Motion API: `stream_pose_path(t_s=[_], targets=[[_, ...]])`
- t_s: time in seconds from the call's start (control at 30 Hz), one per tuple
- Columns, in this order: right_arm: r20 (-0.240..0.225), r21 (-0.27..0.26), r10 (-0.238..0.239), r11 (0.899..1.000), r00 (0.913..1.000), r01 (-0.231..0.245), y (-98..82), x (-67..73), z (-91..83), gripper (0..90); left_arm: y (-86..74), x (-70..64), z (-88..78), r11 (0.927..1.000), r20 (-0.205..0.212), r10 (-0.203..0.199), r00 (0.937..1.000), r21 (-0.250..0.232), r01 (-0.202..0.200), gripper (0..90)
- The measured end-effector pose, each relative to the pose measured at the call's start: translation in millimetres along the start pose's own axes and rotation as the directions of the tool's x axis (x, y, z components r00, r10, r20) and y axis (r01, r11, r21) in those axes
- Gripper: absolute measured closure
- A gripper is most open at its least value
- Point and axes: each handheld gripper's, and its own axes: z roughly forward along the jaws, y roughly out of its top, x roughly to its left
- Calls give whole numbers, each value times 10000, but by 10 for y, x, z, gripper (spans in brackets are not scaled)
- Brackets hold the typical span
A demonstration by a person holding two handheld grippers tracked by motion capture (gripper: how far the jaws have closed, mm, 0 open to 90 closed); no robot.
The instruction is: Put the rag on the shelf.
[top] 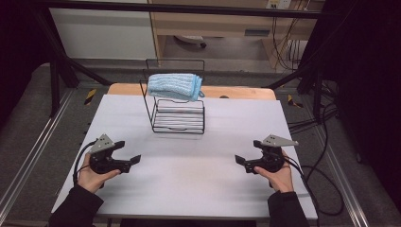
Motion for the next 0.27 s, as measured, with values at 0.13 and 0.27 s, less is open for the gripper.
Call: stream_pose_path(t_s=[0.13,0.27], targets=[[58,299,175,9994,9998,-176,-181,-66,-24,6,-77,-17,12,9999,-6,88,10000,116,-88,104],[7,344,404,9986,9992,-404,-265,-89,-48,9,-166,-37,31,9997,-67,96,9999,220,-94,104]])
